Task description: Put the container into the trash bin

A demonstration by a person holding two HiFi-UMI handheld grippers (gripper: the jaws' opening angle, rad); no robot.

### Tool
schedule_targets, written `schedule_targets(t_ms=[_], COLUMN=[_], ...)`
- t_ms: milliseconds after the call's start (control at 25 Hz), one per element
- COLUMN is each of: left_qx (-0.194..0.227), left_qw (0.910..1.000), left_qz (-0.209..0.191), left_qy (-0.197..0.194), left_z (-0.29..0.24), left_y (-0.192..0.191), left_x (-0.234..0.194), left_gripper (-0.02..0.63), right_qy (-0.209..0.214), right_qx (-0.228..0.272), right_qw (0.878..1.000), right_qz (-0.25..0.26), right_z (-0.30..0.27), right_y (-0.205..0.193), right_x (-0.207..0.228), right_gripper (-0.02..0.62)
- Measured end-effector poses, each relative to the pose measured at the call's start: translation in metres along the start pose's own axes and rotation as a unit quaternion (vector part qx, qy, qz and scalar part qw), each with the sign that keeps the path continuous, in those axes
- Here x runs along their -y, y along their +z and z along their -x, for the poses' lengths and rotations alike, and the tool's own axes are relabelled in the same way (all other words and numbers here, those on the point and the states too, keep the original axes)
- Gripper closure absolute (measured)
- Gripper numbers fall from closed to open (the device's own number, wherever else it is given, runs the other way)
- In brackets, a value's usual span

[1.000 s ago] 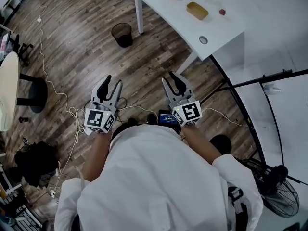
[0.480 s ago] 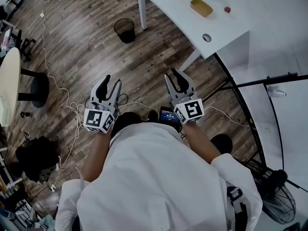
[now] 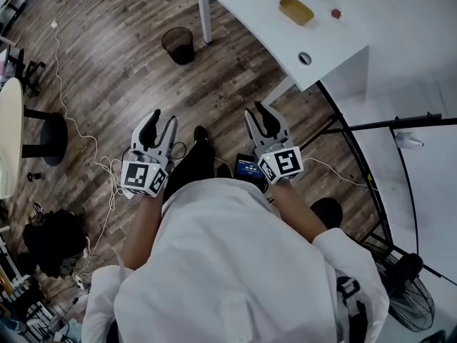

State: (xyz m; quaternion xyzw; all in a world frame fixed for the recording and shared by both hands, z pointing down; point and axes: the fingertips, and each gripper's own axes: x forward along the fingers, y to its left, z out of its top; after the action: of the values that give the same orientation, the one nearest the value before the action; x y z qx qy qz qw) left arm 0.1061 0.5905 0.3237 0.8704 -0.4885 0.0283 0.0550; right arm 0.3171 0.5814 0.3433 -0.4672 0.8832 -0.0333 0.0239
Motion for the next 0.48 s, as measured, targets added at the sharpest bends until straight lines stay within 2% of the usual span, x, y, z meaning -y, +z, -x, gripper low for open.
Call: schedule_targets(t_ms=[480], left_qx=[0.015], left_qw=[0.9995], left_qz=[0.022], left_qy=[-0.02], left_z=[-0.111], left_y=[0.024], left_x=[-0.093], left_gripper=[0.426], right_qy=[-0.017], right_qx=[-0.015], right_qw=[1.0], right_qz=[0.012], right_z=[-0.117], right_y=[0.013], right_x=[0.057], right_gripper=[0.459])
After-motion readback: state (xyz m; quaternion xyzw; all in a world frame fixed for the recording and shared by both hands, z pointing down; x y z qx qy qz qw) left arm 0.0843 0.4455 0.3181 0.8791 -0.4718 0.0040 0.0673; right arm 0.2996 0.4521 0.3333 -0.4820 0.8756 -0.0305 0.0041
